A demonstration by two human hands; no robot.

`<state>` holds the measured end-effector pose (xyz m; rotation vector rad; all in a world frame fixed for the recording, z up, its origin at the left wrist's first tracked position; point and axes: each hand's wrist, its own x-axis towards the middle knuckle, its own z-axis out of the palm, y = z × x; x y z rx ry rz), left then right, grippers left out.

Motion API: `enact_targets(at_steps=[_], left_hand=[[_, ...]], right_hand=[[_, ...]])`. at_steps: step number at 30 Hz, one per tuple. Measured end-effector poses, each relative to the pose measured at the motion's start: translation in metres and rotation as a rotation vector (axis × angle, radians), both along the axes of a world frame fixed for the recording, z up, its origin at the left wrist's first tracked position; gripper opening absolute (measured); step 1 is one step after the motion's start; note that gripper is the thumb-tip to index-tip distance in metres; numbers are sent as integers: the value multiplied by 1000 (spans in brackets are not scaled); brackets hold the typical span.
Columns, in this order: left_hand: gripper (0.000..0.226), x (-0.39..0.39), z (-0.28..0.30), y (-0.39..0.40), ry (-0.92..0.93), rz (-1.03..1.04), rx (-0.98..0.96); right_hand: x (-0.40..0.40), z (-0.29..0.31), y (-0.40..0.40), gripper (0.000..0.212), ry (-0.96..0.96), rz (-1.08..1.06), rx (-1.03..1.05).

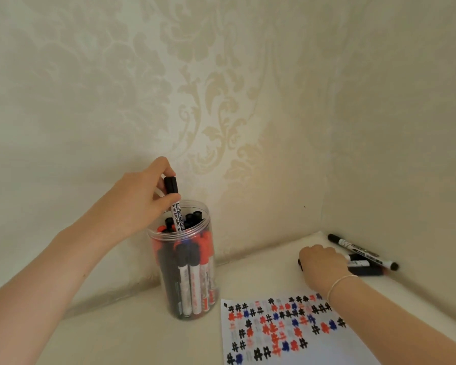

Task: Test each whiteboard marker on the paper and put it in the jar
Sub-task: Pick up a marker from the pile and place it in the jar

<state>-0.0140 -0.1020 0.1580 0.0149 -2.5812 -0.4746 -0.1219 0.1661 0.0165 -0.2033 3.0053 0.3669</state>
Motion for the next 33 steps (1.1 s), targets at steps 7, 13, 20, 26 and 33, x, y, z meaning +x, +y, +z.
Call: enact_targets(at_steps=[7, 13, 20, 26, 33], left_hand=[[58, -7, -12, 3, -126, -12, 116], [54, -6, -18, 5, -61, 15, -34], [59, -7, -17, 0, -115, -34, 117], [54, -11, -8, 6, -128, -8, -18], [45, -6, -16, 7, -148, 58, -47]], right_hand=[[-3, -9, 6, 28, 138, 239, -163], [3, -6, 3, 22, 115, 291, -310], [7, -9, 6, 11, 229, 464, -534], [36, 19, -23, 11, 145, 362, -1539], [53, 30, -51, 6, 8, 213, -1971]])
